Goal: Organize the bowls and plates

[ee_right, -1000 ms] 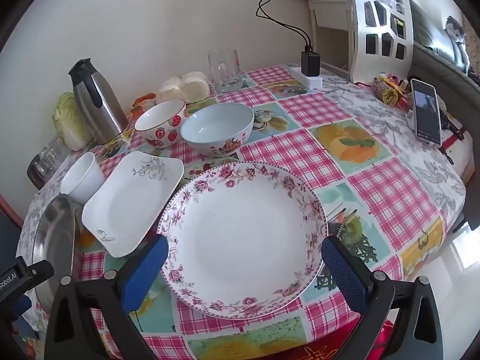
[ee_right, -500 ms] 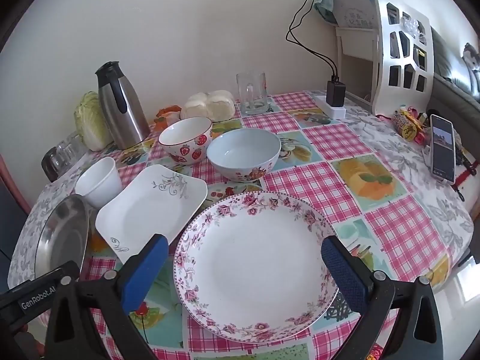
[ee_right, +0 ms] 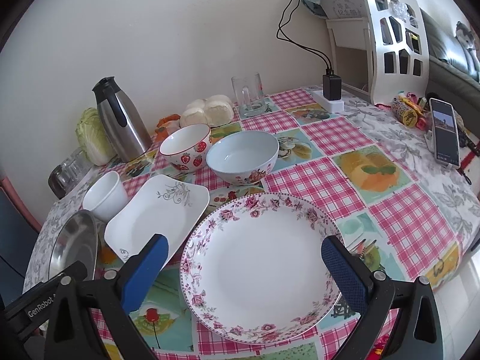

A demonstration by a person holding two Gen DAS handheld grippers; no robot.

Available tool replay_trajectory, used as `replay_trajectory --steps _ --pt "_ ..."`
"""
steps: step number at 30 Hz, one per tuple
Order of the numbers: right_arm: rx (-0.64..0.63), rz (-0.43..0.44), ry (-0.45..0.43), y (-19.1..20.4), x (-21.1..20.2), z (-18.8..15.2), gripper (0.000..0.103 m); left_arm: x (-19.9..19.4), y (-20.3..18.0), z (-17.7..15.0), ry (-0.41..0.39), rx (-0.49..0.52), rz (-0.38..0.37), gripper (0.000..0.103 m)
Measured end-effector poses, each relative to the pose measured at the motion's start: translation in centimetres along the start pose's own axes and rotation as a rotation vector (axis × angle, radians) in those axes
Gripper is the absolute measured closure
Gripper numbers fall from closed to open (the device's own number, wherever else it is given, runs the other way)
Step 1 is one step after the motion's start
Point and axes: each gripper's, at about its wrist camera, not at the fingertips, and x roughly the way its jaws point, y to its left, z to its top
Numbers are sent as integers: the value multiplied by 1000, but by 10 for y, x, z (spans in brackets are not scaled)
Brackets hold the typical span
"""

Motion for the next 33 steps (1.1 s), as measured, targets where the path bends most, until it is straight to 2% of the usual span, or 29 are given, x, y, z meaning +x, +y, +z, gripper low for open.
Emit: replay_trajectory --steps 13,20,33 --pt "41 35 39 -6 6 -1 0 0 -6 0 11 35 -32 0" --pt "23 45 50 -3 10 -2 0 0 -11 1 19 63 -49 0" --pt "17 50 80 -3 14 -5 0 1 -15 1 30 81 -46 0"
